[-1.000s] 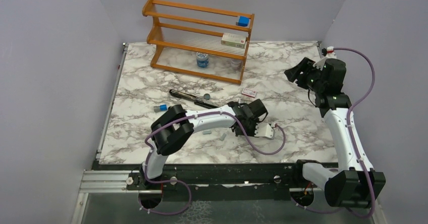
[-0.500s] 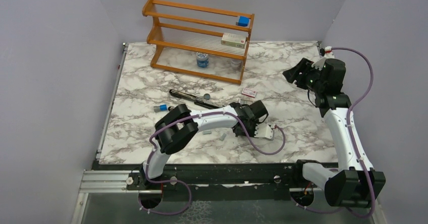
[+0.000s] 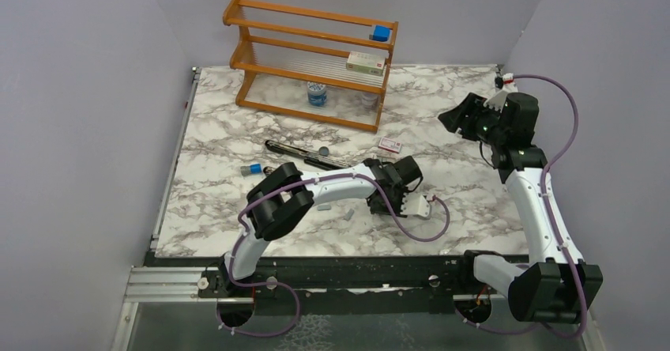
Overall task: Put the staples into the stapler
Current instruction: Place the staple at the center of the board, then pick up the staple from the center of the board.
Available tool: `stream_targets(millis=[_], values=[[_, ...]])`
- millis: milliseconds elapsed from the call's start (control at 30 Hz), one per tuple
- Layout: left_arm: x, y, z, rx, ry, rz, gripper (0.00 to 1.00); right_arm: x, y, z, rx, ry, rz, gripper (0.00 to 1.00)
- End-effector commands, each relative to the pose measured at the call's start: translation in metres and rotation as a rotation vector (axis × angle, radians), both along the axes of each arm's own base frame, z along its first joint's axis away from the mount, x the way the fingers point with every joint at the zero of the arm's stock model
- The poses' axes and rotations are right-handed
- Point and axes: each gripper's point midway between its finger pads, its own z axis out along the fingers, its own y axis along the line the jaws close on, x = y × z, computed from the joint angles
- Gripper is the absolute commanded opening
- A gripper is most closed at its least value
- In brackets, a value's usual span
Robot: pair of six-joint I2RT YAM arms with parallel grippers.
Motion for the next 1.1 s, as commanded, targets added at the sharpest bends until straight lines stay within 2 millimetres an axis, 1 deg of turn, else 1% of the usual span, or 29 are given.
stream_targets(millis=[0, 100, 167, 267, 367, 433, 533, 600, 700, 800, 867, 900, 967, 1000, 1067], values=[[-0.015, 0.000, -0.013, 0.024, 0.074, -0.036, 0.32, 0.002, 0.008, 0.002, 0.014, -0.029, 0.052, 0.62], [-0.014, 0.000, -0.012, 0.024, 0.071, -0.033, 0.32, 0.002, 0.007, 0.003, 0.015, -0.032, 0.048, 0.62], [-0.011, -0.003, -0.007, 0.012, 0.060, -0.027, 0.33, 0.002, 0.006, 0.005, 0.011, -0.039, 0.038, 0.62], [-0.002, -0.012, 0.012, -0.035, 0.039, -0.006, 0.35, 0.001, 0.002, 0.014, 0.007, -0.077, 0.013, 0.62], [0.009, -0.025, 0.048, -0.132, 0.021, 0.021, 0.36, -0.001, -0.003, 0.028, -0.001, -0.151, -0.023, 0.63], [0.020, -0.029, 0.075, -0.201, -0.005, 0.051, 0.37, -0.005, -0.006, 0.037, -0.023, -0.201, -0.035, 0.64], [0.037, -0.026, 0.110, -0.302, -0.030, 0.114, 0.38, -0.009, -0.005, 0.039, -0.039, -0.234, -0.023, 0.66], [0.048, -0.017, 0.133, -0.375, -0.033, 0.162, 0.39, -0.012, 0.001, 0.036, -0.054, -0.256, 0.024, 0.66], [0.065, 0.005, 0.162, -0.496, -0.034, 0.253, 0.39, -0.012, 0.004, 0.026, -0.079, -0.277, 0.058, 0.66], [0.088, 0.041, 0.193, -0.631, -0.079, 0.398, 0.40, -0.010, 0.006, 0.012, -0.123, -0.278, 0.104, 0.65], [0.104, 0.071, 0.200, -0.703, -0.127, 0.533, 0.44, -0.012, 0.018, 0.005, -0.134, -0.290, 0.194, 0.63], [0.115, 0.085, 0.213, -0.766, -0.179, 0.606, 0.50, -0.015, 0.027, 0.001, -0.136, -0.301, 0.265, 0.63], [0.128, 0.115, 0.224, -0.853, -0.258, 0.733, 0.58, -0.023, 0.057, -0.012, -0.168, -0.311, 0.444, 0.61], [0.134, 0.131, 0.227, -0.890, -0.291, 0.804, 0.62, -0.029, 0.075, -0.018, -0.201, -0.314, 0.531, 0.61], [0.143, 0.159, 0.231, -0.944, -0.337, 0.925, 0.66, -0.045, 0.116, -0.036, -0.299, -0.326, 0.716, 0.61]])
